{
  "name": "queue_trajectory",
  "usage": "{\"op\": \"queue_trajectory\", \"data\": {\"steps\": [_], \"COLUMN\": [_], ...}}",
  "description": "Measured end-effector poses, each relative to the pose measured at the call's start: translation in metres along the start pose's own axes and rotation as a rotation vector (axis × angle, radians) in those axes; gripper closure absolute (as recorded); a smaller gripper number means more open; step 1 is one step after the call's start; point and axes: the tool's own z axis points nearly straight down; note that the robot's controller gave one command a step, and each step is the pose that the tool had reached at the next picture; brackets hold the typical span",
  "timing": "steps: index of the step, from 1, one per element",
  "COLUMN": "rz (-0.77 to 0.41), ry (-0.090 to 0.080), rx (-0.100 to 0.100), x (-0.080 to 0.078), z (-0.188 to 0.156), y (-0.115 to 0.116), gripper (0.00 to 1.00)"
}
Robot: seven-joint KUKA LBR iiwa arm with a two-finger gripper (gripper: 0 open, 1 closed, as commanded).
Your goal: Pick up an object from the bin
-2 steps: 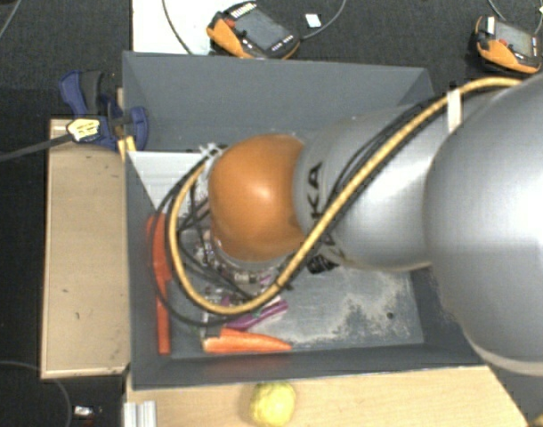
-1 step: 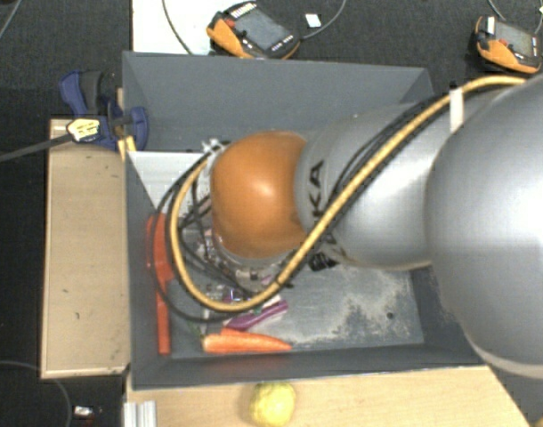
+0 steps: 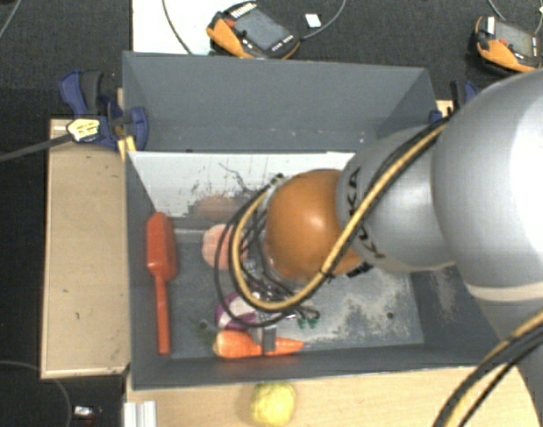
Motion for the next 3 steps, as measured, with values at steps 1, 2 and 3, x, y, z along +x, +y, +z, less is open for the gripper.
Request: {"op": "queue_trajectory", "data": {"steps": [1, 2, 3], "rz": [-0.052, 0.036, -0.079], "ry": [-0.003, -0.002, -0.01], "rx": [-0.005, -0.003, -0.007], "x": [-0.003, -0.021, -0.047], "z": [-0.048, -0.028, 0.003], "y": [0.005, -0.033, -0.023], "gripper": [0.0, 0.0, 0.0]}}
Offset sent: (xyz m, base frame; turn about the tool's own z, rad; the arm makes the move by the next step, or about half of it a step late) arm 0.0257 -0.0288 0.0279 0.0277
